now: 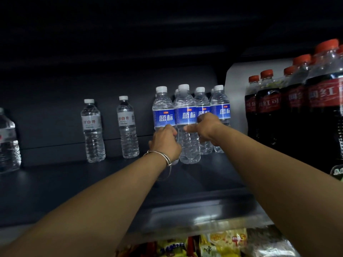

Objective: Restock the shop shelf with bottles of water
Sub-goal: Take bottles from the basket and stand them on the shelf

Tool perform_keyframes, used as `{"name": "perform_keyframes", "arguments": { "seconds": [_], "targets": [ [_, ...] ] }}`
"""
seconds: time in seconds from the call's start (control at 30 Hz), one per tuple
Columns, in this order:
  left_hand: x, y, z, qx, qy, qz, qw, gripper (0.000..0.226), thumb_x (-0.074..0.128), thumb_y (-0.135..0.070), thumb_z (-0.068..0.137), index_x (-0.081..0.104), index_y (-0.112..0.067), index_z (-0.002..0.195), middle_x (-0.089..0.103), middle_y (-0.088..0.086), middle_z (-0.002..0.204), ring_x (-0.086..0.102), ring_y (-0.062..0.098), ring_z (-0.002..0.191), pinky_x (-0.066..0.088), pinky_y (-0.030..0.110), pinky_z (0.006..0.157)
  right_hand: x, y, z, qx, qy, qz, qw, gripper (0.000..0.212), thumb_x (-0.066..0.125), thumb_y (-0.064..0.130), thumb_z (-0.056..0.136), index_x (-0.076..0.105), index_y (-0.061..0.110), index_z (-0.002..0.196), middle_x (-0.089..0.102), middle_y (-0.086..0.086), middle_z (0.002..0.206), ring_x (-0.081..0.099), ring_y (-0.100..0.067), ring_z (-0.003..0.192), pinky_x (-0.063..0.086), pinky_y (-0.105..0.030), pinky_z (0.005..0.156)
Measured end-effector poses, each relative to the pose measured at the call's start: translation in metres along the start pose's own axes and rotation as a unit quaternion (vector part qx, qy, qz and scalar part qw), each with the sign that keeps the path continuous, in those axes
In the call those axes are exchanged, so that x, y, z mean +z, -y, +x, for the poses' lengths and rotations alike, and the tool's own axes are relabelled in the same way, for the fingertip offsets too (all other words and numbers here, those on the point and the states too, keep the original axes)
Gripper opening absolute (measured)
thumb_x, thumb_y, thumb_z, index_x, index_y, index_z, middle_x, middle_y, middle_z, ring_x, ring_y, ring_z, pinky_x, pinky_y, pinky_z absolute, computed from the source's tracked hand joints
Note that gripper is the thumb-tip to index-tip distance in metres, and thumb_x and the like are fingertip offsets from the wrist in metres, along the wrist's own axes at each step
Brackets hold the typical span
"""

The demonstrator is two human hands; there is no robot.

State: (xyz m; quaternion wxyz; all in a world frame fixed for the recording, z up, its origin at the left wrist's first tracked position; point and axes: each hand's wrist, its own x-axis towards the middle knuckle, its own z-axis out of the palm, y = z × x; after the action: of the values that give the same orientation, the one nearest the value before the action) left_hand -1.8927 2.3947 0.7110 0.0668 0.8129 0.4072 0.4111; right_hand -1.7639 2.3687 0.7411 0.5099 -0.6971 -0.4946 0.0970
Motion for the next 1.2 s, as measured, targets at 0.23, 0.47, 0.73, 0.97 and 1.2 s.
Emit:
{"name": "perform_keyframes", "arguments": {
  "seconds": [0.23, 0.47, 0.73, 0.97, 1.2],
  "targets": [
    [-0.011, -0.004, -0.013, 0.029, 0.036, -0.006, 0.999, 0.036, 0.056, -0.002, 0.077, 0.053, -0.011, 0.112, 0.053, 0.009, 0.122, 0.052, 0.028, 0.113, 0.043, 0.038, 0.098, -0.002, 0.002, -0.031, -0.04, -0.022, -0.139, 0.989, 0.059, 0.071, 0.031, 0.082, 0.049, 0.002, 0.129, 0.054, -0.013, 0.13, 0.053, -0.026, 0.117, 0.042, -0.029, 0.088],
    [-0.03, -0.021, -0.079, 0.131, 0.032, -0.025, 0.991, 0.039, 0.058, -0.004, 0.079, 0.05, -0.005, 0.117, 0.047, 0.016, 0.127, 0.044, 0.032, 0.121, 0.037, 0.035, 0.101, -0.021, -0.005, -0.124, -0.153, -0.094, -0.344, 0.922, 0.061, 0.065, 0.023, 0.083, 0.042, 0.02, 0.14, 0.053, -0.011, 0.135, 0.047, -0.031, 0.124, 0.042, -0.04, 0.099],
    [-0.02, 0.005, -0.229, 0.259, 0.034, 0.003, 0.965, 0.046, 0.055, -0.007, 0.078, 0.044, -0.013, 0.122, 0.043, 0.008, 0.127, 0.038, 0.027, 0.12, 0.029, 0.033, 0.097, 0.014, -0.066, -0.283, -0.198, -0.154, -0.443, 0.861, 0.059, 0.064, 0.011, 0.071, 0.053, 0.008, 0.129, 0.055, -0.013, 0.132, 0.049, -0.038, 0.115, 0.042, -0.045, 0.088],
    [0.06, 0.071, -0.362, 0.237, 0.167, -0.019, 0.957, 0.047, 0.053, -0.005, 0.081, 0.043, -0.013, 0.127, 0.041, 0.008, 0.13, 0.04, 0.028, 0.118, 0.027, 0.033, 0.094, 0.076, -0.191, -0.397, -0.164, -0.02, -0.481, 0.861, 0.061, 0.082, 0.013, 0.053, 0.063, -0.002, 0.109, 0.064, -0.022, 0.114, 0.061, -0.043, 0.092, 0.05, -0.048, 0.073],
    [0.164, 0.158, -0.473, 0.194, 0.313, -0.004, 0.93, 0.039, 0.053, -0.005, 0.083, 0.048, -0.009, 0.121, 0.044, 0.013, 0.124, 0.044, 0.034, 0.112, 0.031, 0.037, 0.09, 0.171, -0.335, -0.482, -0.131, 0.102, -0.445, 0.88, 0.046, 0.053, 0.022, 0.058, 0.069, 0.001, 0.096, 0.069, -0.016, 0.095, 0.063, -0.035, 0.075, 0.052, -0.038, 0.062]
  ]
}}
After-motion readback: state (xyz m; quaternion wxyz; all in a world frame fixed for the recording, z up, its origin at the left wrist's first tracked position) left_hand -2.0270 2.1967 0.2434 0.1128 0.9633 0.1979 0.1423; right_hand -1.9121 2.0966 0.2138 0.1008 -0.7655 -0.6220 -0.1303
